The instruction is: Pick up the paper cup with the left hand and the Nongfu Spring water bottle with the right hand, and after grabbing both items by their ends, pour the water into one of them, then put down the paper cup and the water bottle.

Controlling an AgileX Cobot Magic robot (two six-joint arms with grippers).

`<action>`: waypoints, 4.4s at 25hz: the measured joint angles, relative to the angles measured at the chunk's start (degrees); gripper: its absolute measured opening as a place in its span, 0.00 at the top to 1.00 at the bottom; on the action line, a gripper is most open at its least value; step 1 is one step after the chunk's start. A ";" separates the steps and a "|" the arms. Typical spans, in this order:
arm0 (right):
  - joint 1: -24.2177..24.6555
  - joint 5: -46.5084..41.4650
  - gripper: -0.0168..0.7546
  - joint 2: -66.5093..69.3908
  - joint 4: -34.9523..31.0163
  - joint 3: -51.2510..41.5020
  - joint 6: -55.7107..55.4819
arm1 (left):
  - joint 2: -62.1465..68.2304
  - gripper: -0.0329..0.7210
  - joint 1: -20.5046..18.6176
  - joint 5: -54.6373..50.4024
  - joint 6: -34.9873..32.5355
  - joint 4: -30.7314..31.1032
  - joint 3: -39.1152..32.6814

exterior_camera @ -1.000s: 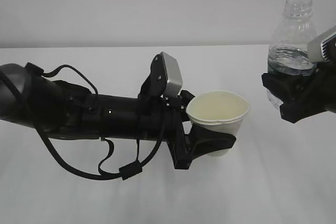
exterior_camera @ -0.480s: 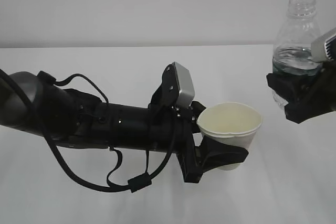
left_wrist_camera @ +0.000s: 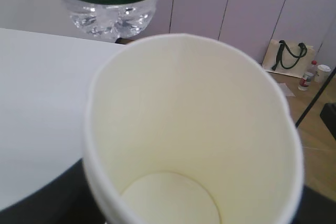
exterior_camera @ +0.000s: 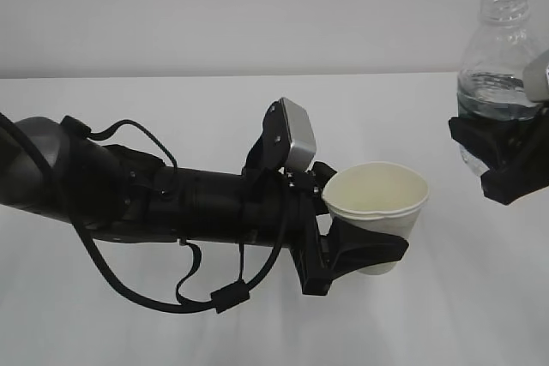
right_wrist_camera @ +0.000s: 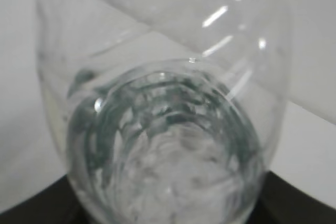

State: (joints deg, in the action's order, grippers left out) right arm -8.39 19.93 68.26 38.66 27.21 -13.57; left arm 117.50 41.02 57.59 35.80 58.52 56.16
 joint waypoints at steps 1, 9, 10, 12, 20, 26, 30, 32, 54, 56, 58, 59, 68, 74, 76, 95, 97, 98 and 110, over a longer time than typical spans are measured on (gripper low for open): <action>0.00 -0.61 0.44 -0.70 0.10 0.00 -0.84 | 0.00 0.32 0.00 0.00 0.00 0.00 0.00; 0.00 -3.54 0.44 -4.70 1.25 0.00 -3.32 | 0.00 0.32 0.00 0.13 0.00 0.00 0.00; 0.00 -3.81 0.44 -4.79 1.25 0.00 -3.78 | 0.00 0.32 0.00 0.22 0.00 0.00 0.00; 0.00 -4.05 0.44 -4.84 1.99 0.00 -4.15 | 0.00 0.32 0.00 0.38 0.00 0.00 0.00; 0.00 -4.65 0.44 -4.84 3.78 -0.09 -4.55 | 0.00 0.32 0.08 1.11 0.00 1.07 0.00; 0.00 -4.65 0.44 -4.84 5.27 -0.30 -4.55 | 0.00 0.32 1.14 1.11 0.00 1.83 0.00; 0.00 -4.65 0.44 -4.84 8.46 -0.30 -4.55 | 0.00 0.32 1.14 1.11 0.00 1.83 0.00; 0.00 -4.92 0.44 -4.84 11.50 -0.30 -4.55 | 0.00 0.32 1.14 1.11 0.00 1.83 0.00; 0.00 -7.31 0.44 -4.84 20.71 -0.30 -3.27 | 0.00 0.32 1.14 1.16 0.00 3.88 0.00; 0.00 -7.31 0.44 -4.84 20.71 -0.30 -3.08 | 0.00 0.32 1.14 1.40 0.00 3.88 0.00; 0.00 -7.31 0.44 -4.84 20.71 -0.30 -2.70 | 0.00 0.32 1.14 1.52 0.00 3.88 0.00; 0.00 -7.31 0.44 -4.84 20.71 -0.30 -2.12 | 0.00 0.32 1.14 1.52 0.00 3.88 0.00; 0.00 -7.43 0.44 -4.84 22.32 -0.30 -0.55 | 0.00 0.32 1.14 1.52 0.00 3.92 0.00; 0.00 -7.89 0.44 -4.84 25.10 -0.30 -0.44 | 0.00 0.32 1.14 1.56 0.00 3.92 0.00; 0.00 -7.89 0.44 -4.84 25.31 -0.30 -0.44 | 0.00 0.32 1.14 1.56 0.00 3.92 0.00; 0.00 -8.88 0.44 -4.84 30.07 -0.30 -0.36 | 0.00 0.32 3.36 1.56 0.02 4.14 0.36; 0.00 -9.64 0.44 -4.84 31.32 -0.30 -0.36 | 0.00 0.32 3.36 1.56 0.02 4.14 0.36; 0.00 -9.92 0.44 -4.84 32.05 -0.30 -0.36 | 0.00 0.32 3.36 1.27 0.02 4.14 0.36; 0.00 -10.52 0.44 -4.84 38.77 -0.30 -0.33 | 0.00 0.32 3.36 -3.51 0.02 4.14 0.36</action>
State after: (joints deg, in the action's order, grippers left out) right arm -8.39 9.41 63.42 77.43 26.91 -13.89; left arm 117.50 44.37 54.09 35.82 62.66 56.53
